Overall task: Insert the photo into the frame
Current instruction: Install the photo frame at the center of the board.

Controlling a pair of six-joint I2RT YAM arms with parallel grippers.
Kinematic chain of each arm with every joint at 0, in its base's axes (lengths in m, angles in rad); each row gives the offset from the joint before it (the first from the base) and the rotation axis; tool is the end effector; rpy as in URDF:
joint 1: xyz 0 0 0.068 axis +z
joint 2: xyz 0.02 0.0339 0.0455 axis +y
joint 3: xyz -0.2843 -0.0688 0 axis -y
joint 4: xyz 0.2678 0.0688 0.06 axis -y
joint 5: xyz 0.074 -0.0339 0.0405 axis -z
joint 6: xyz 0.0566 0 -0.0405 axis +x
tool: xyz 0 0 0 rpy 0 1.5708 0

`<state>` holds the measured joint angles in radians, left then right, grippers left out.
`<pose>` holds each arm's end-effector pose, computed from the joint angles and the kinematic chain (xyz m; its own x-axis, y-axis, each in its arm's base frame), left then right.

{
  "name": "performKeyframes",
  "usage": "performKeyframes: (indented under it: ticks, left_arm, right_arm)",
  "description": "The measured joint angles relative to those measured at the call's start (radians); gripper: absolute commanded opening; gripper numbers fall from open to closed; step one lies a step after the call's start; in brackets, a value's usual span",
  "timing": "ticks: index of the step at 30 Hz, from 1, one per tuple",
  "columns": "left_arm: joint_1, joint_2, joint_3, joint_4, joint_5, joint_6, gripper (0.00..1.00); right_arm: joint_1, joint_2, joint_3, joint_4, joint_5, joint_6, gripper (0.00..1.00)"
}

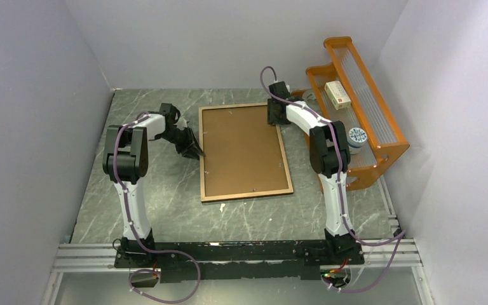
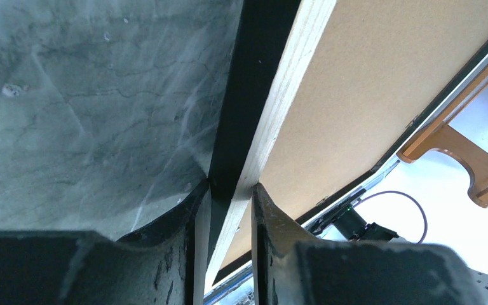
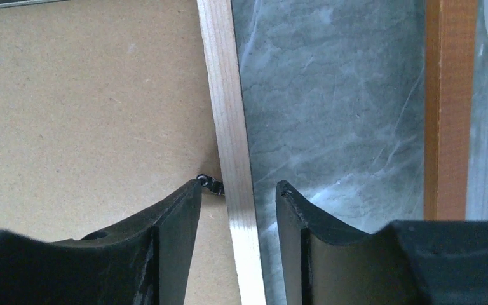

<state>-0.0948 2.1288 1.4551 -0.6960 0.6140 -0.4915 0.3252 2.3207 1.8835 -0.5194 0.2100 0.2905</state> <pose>0.4362 -0.0742 0.1167 -0.9506 -0.2971 0.0903 -0.2911 0.7515 -0.5920 0.5309 0.1666 0.1568 -0.7989 0.0263 -0.6009 0.0315 0.9995 0.0018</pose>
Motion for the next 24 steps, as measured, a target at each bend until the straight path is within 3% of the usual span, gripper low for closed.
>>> performKeyframes:
  ticks: [15, 24]
  left_arm:
    - [0.000, 0.000, 0.000, 0.000, 0.000, 0.000, 0.22]
    - [0.000, 0.000, 0.000, 0.000, 0.000, 0.000, 0.22]
  right_arm:
    - [0.002, -0.013, -0.023, 0.009, -0.013, -0.090, 0.30]
    - [0.005, -0.019, -0.045, 0.040, 0.003, -0.116, 0.32]
